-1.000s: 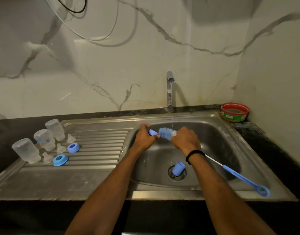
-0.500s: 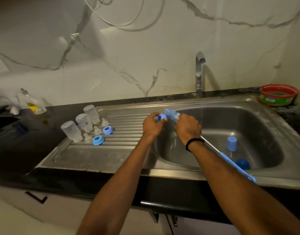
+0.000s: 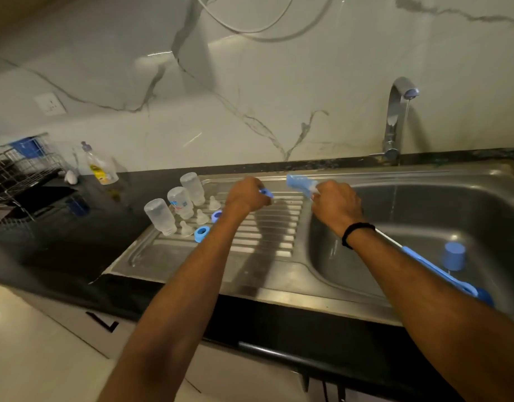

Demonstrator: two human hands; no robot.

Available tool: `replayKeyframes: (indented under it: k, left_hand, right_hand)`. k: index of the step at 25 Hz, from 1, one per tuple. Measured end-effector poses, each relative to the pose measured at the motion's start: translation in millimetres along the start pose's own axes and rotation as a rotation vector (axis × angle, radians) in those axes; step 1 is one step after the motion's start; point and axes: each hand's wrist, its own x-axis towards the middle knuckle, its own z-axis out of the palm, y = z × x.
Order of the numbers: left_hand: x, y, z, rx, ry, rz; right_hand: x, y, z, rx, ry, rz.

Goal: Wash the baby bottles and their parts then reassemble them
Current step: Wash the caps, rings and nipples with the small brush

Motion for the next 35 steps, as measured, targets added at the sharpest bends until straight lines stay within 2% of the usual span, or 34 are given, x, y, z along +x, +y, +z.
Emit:
replayKeyframes:
  k: [5, 9, 13, 21, 24, 29, 35]
  left_hand:
    - [39.0, -40.9, -33.7, 0.299, -0.119, -0.083]
    - [65.4, -60.8, -32.6, 0.415, -0.2, -0.125]
    - [87.0, -81.1, -16.0, 0.45, -0.202, -0.187]
    - [73.7, -84.4, -10.3, 0.342, -0.168, -0.157]
    - [66.9, -79.1, -14.7, 0.268, -0.089, -0.152]
    - [48.1, -51.7, -16.4, 0.145, 0.026, -0.122]
    - [18.1, -6.4, 3.3, 0.017, 0.088, -0.037]
  right_hand:
    - [19.2, -33.7, 20.2, 0.036, -0.018, -0.052]
    - [30.5, -44.2, 40.0, 0.037, -0.007, -0.07]
    - [37.7, -42.0, 55.8, 0.022, -0.026, -0.067]
    - [40.0, -40.4, 70.9, 0.011, -0.041, -0.063]
    - [36.9, -39.6, 66.7, 0.021, -0.044, -0.056]
    - [26.3, -38.4, 48.5, 0.008, -0.018, -0.047]
    - [12.6, -26.4, 19.3, 0.012, 0.016, 0.001]
